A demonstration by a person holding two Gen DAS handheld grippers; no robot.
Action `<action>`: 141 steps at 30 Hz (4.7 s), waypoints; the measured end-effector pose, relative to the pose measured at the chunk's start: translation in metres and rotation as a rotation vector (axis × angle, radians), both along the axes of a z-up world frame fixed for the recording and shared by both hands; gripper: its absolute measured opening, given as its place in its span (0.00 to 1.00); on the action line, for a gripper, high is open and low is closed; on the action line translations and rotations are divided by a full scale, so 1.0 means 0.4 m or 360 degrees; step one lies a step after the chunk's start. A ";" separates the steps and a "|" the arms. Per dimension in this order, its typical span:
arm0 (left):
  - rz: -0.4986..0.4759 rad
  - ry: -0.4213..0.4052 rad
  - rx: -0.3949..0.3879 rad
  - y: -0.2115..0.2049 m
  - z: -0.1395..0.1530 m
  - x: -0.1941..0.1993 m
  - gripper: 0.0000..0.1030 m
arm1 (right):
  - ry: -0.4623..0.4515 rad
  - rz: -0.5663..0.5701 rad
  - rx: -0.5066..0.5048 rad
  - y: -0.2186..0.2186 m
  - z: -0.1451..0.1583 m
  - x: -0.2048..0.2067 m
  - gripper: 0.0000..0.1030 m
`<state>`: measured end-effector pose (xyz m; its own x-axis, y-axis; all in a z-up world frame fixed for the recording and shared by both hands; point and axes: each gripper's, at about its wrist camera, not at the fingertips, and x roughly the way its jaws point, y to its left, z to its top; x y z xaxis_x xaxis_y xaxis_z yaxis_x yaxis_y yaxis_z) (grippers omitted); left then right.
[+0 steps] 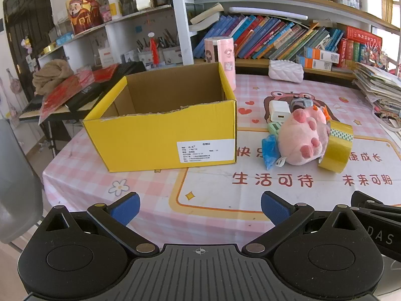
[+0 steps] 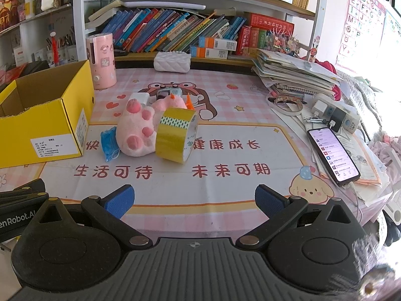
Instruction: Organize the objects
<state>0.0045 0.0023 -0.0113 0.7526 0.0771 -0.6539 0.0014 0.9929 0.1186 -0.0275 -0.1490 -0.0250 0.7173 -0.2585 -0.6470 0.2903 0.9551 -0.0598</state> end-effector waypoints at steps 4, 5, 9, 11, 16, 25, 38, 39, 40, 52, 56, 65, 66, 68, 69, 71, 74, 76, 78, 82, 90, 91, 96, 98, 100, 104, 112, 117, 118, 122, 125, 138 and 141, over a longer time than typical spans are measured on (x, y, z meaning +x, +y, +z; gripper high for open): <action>-0.0001 0.0004 -0.0002 0.001 0.000 0.002 1.00 | 0.0001 0.0000 0.0000 -0.001 0.001 0.000 1.00; -0.0001 0.0004 -0.0002 0.000 0.001 0.001 1.00 | 0.0001 0.0000 0.0000 -0.001 0.000 0.000 1.00; 0.0000 0.0004 -0.0002 0.000 0.000 0.001 1.00 | 0.0002 0.0001 0.0000 -0.001 0.000 -0.001 1.00; 0.0000 0.0004 -0.0002 0.001 0.001 0.002 1.00 | 0.0002 0.0001 0.0000 -0.001 0.000 -0.001 1.00; -0.0001 0.0004 -0.0003 0.001 0.001 0.002 1.00 | 0.0003 0.0001 0.0000 -0.001 0.000 -0.001 1.00; -0.0001 0.0005 -0.0004 0.001 0.001 0.002 1.00 | 0.0003 0.0000 0.0000 0.001 0.000 -0.001 1.00; -0.0001 0.0007 -0.0009 0.003 -0.001 0.002 1.00 | 0.0003 0.0000 0.0000 0.003 0.001 0.000 1.00; -0.0001 0.0007 -0.0009 0.003 -0.001 0.002 1.00 | 0.0003 0.0000 0.0000 0.003 0.002 0.000 1.00; -0.0001 0.0008 -0.0009 0.003 -0.001 0.002 1.00 | 0.0003 0.0001 -0.0001 0.003 0.002 0.000 1.00; 0.0003 0.0015 -0.0023 0.009 0.000 0.007 1.00 | 0.0010 -0.0001 -0.0001 0.010 0.000 0.004 1.00; 0.0009 0.0017 -0.0035 0.012 0.002 0.019 1.00 | 0.0009 0.0009 0.0000 0.010 0.002 0.013 1.00; 0.0037 0.0028 -0.0051 0.001 0.005 0.049 1.00 | 0.0016 0.0040 0.0001 -0.007 0.005 0.048 1.00; 0.0041 0.0028 -0.0050 -0.001 0.004 0.053 1.00 | 0.0016 0.0045 0.0002 -0.010 0.006 0.054 1.00; 0.0050 0.0030 -0.0047 -0.007 0.004 0.062 1.00 | 0.0017 0.0056 0.0007 -0.018 0.005 0.065 1.00; 0.0055 0.0033 -0.0046 -0.010 0.004 0.067 1.00 | 0.0021 0.0061 0.0010 -0.022 0.004 0.072 1.00; 0.0068 0.0037 -0.0050 -0.017 0.003 0.078 1.00 | 0.0026 0.0073 0.0015 -0.029 0.004 0.085 1.00; 0.0087 0.0045 -0.0053 -0.029 0.002 0.096 1.00 | 0.0029 0.0095 0.0021 -0.043 0.002 0.106 1.00; 0.0099 0.0050 -0.0054 -0.035 0.001 0.107 1.00 | 0.0031 0.0113 0.0031 -0.054 0.000 0.121 1.00; 0.0112 0.0061 -0.0067 -0.036 -0.001 0.118 1.00 | 0.0031 0.0135 0.0038 -0.063 0.000 0.138 1.00; 0.0127 0.0080 -0.0110 -0.040 -0.006 0.138 1.00 | 0.0018 0.0188 0.0056 -0.082 0.004 0.175 0.99; 0.0181 0.0091 -0.0157 -0.051 -0.008 0.168 1.00 | 0.0049 0.0232 0.0105 -0.122 -0.003 0.251 0.97; 0.0186 0.0092 -0.0163 -0.051 -0.009 0.170 1.00 | 0.0049 0.0239 0.0112 -0.125 -0.004 0.259 0.97; 0.0219 0.0093 -0.0166 -0.046 -0.010 0.171 1.00 | 0.0076 0.0283 0.0145 -0.132 -0.022 0.298 0.93; 0.0236 0.0086 -0.0158 -0.040 -0.005 0.169 1.00 | 0.0087 0.0295 0.0163 -0.132 -0.029 0.315 0.92; 0.0256 0.0071 -0.0154 -0.030 0.001 0.165 1.00 | 0.0096 0.0296 0.0179 -0.130 -0.035 0.334 0.89; 0.0304 0.0048 -0.0169 -0.011 0.008 0.158 1.00 | 0.0109 0.0286 0.0201 -0.125 -0.043 0.362 0.81; 0.0290 0.0066 -0.0162 -0.016 0.006 0.163 1.00 | 0.0083 0.0304 0.0225 -0.131 -0.046 0.376 0.45; 0.0236 0.0072 -0.0170 -0.043 0.004 0.172 1.00 | 0.0047 0.0331 0.0267 -0.160 -0.028 0.360 0.40; 0.0218 0.0072 -0.0174 -0.051 0.003 0.175 1.00 | 0.0021 0.0340 0.0265 -0.165 -0.020 0.352 0.39; 0.0133 0.0083 -0.0188 -0.089 -0.004 0.186 1.00 | -0.0082 0.0352 0.0225 -0.191 0.008 0.317 0.39; 0.0057 0.0098 -0.0206 -0.124 -0.011 0.199 1.00 | -0.0102 0.0311 0.0212 -0.224 0.020 0.300 0.39; -0.0203 0.0130 -0.0228 -0.279 -0.048 0.298 1.00 | -0.0078 0.0123 0.0212 -0.378 0.012 0.267 0.39; -0.0203 0.0156 -0.0225 -0.305 -0.068 0.338 1.00 | -0.0090 0.0141 0.0198 -0.393 0.013 0.267 0.39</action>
